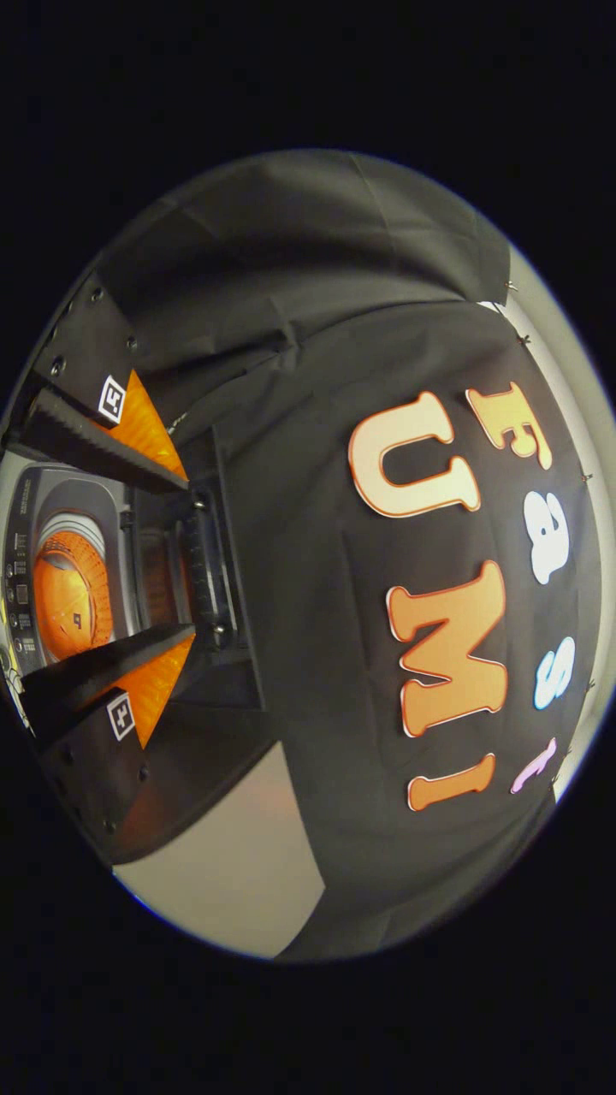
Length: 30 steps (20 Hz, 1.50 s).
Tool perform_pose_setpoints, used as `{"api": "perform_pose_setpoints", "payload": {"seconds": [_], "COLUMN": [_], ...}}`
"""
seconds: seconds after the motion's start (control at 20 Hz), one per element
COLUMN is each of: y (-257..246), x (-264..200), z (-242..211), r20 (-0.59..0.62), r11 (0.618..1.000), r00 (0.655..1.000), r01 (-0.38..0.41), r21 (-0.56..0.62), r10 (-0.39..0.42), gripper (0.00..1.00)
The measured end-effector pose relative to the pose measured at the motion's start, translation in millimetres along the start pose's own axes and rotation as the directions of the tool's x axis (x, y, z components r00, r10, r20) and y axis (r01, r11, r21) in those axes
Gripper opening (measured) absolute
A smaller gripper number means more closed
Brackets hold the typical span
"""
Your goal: Put the clothes into the washing machine and then close the washing machine lid.
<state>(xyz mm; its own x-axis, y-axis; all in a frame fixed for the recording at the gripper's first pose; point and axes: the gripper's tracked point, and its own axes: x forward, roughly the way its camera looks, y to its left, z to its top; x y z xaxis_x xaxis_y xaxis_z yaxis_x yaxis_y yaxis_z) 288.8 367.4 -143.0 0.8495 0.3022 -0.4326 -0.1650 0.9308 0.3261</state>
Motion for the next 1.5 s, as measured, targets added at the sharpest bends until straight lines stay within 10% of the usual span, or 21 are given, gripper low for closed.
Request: {"api": "perform_pose_setpoints", "payload": {"seconds": [0.55,1.5], "y": [-59,-67], "x": [123,216], "z": [57,9], "r20": [0.008,-0.107], "r11": [0.992,0.990], "r00": [1.000,0.994], "r01": [0.015,0.002], "r21": [-0.125,-0.139], "r10": [-0.014,-0.017], "gripper": [0.98,1.00]}}
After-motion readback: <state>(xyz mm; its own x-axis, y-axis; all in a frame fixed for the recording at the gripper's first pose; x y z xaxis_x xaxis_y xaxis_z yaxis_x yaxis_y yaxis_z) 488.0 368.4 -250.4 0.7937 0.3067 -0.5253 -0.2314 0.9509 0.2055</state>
